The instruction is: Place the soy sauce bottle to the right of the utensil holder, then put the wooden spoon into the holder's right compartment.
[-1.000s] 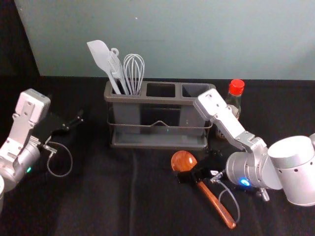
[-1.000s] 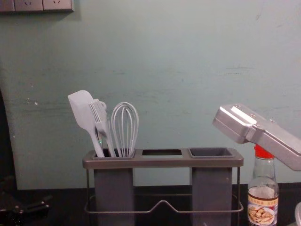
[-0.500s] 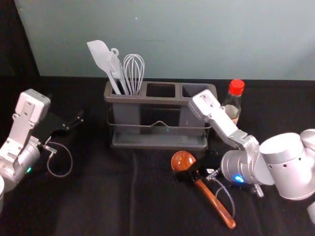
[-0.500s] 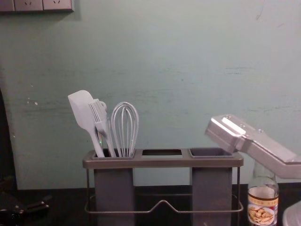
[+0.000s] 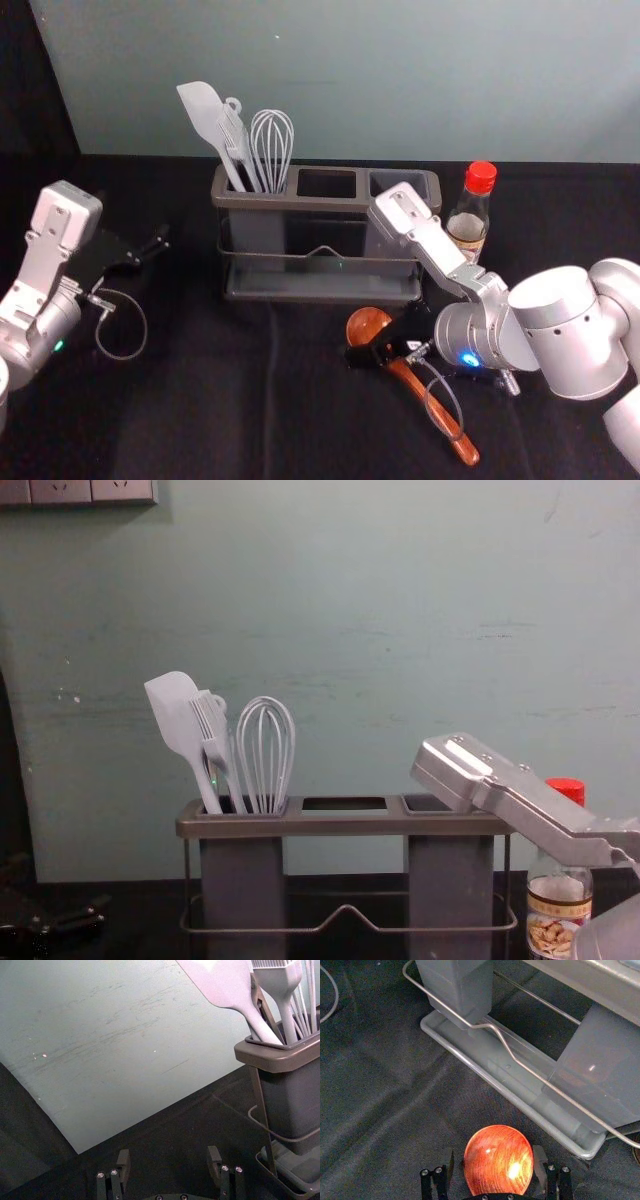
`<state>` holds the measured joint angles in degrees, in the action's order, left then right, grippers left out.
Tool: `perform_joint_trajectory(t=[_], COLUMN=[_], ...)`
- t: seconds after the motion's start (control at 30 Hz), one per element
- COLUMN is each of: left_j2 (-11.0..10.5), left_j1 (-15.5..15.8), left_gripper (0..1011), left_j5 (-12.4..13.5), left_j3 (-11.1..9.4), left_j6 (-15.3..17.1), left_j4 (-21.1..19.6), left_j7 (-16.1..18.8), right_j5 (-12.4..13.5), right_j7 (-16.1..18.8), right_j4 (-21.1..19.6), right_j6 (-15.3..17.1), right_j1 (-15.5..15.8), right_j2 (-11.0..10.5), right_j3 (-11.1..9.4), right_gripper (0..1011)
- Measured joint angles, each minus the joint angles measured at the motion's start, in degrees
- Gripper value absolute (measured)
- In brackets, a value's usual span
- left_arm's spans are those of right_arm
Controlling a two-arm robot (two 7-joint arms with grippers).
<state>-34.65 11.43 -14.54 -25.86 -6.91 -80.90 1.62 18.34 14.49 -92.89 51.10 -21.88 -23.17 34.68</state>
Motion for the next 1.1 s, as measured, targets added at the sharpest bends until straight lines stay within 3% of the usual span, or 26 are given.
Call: perform_joint_trajectory(t=[0.7,1.1], left_j2=[0.0,0.0], left_j1=[0.0,0.0], left_gripper=[1005,1005], left_j5=[0.0,0.0], left_j3=[0.0,0.0], left_j6=[0.0,0.0], left_j4=[0.0,0.0], left_j7=[0.0,0.0], right_j5=[-3.5,-3.9], right_j7=[0.8,0.9], right_j4=[0.6,0.7], right_j6=[-0.6,-1.3], right_j1=[0.9,1.1], right_j2=[1.0,1.1], right_j3=[-0.6,-0.7], right_gripper=[1003,1003])
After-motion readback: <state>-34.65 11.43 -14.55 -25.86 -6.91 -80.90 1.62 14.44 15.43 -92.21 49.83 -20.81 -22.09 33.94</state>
